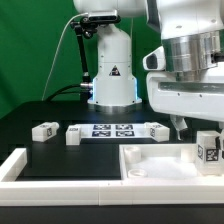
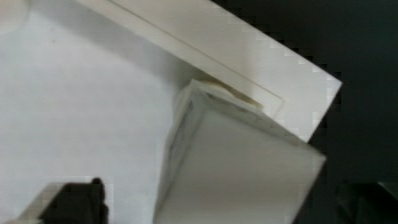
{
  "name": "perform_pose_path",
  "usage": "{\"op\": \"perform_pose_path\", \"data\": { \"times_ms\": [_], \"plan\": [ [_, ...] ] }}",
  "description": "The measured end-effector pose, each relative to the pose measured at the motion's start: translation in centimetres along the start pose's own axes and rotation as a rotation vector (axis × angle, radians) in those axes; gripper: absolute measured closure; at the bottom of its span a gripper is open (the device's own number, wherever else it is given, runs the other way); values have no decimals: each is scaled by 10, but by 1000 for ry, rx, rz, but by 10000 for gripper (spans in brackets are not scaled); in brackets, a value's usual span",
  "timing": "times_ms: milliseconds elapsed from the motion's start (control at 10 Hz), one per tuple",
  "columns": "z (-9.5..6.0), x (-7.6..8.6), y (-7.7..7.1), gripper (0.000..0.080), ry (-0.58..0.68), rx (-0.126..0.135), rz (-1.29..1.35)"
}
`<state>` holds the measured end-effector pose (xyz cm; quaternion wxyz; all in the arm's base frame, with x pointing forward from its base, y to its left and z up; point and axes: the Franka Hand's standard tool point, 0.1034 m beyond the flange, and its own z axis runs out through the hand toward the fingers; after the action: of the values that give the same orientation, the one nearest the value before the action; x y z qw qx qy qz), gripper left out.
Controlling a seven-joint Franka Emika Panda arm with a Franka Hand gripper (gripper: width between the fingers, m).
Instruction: Assemble one leg
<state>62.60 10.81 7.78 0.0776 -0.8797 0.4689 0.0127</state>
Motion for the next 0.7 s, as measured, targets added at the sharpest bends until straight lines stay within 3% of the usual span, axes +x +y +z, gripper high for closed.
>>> {"op": "perform_pose_path", "data": {
  "times_ms": [400,700],
  "plan": [
    [1,-3,0,150,11,-21,-426],
    [0,-4,-4,150,41,-76,-844]
  ]
}}
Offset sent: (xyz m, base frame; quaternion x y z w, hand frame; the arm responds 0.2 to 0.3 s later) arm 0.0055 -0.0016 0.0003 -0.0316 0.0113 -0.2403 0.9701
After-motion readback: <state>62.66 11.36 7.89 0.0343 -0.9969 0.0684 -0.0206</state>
